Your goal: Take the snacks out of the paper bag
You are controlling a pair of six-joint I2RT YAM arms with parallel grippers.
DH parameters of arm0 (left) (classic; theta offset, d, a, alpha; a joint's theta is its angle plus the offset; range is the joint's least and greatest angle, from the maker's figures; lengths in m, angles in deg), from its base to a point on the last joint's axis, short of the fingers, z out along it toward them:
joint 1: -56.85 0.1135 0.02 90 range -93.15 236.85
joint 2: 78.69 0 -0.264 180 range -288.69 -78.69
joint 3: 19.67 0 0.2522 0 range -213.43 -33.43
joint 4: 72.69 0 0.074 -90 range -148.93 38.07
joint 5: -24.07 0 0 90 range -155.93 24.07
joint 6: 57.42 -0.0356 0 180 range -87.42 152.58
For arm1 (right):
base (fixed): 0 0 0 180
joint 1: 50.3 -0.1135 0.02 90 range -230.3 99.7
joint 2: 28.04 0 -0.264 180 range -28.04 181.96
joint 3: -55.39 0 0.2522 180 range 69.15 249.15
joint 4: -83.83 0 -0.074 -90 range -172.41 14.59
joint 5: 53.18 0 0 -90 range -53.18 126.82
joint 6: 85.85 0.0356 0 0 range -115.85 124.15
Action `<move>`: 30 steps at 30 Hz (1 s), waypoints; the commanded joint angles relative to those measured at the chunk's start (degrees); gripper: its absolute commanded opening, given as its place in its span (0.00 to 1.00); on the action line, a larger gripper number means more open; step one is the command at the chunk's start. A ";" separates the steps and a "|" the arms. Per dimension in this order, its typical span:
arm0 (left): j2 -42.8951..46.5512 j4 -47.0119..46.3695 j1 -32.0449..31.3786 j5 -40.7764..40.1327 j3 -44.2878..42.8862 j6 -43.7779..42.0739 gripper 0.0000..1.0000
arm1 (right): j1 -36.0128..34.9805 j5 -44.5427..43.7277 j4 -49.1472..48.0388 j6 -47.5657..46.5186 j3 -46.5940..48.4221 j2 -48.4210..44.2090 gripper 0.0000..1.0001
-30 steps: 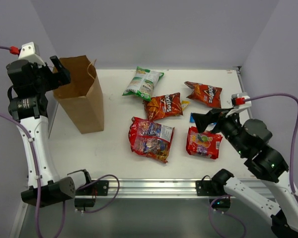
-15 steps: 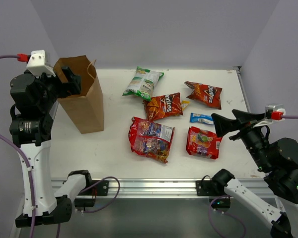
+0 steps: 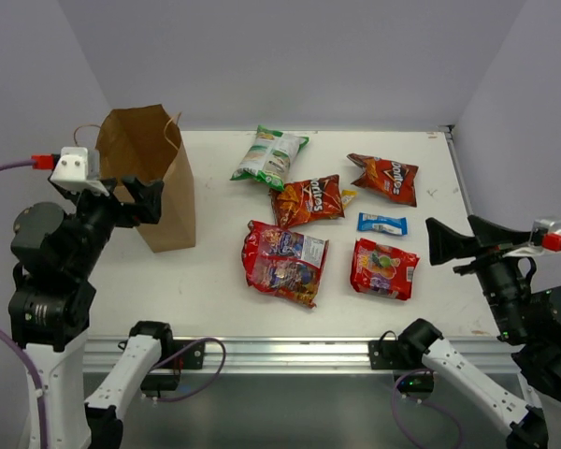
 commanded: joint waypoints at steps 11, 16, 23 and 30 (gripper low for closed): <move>11.34 0.68 -2.14 -4.38 9.88 0.18 1.00 | 0.10 -6.45 0.58 -4.13 -0.29 -5.85 0.99; 10.64 -0.01 -2.23 -1.91 10.15 1.41 1.00 | 0.10 -6.19 -0.21 -4.49 -1.52 -6.38 0.99; 10.11 -0.10 -2.23 -3.85 9.70 1.32 1.00 | 0.10 -6.36 -0.21 -4.14 -2.05 -7.17 0.99; 9.50 -1.51 -2.23 -2.62 11.20 1.50 1.00 | 0.01 -5.57 0.32 -3.61 -2.23 -6.65 0.99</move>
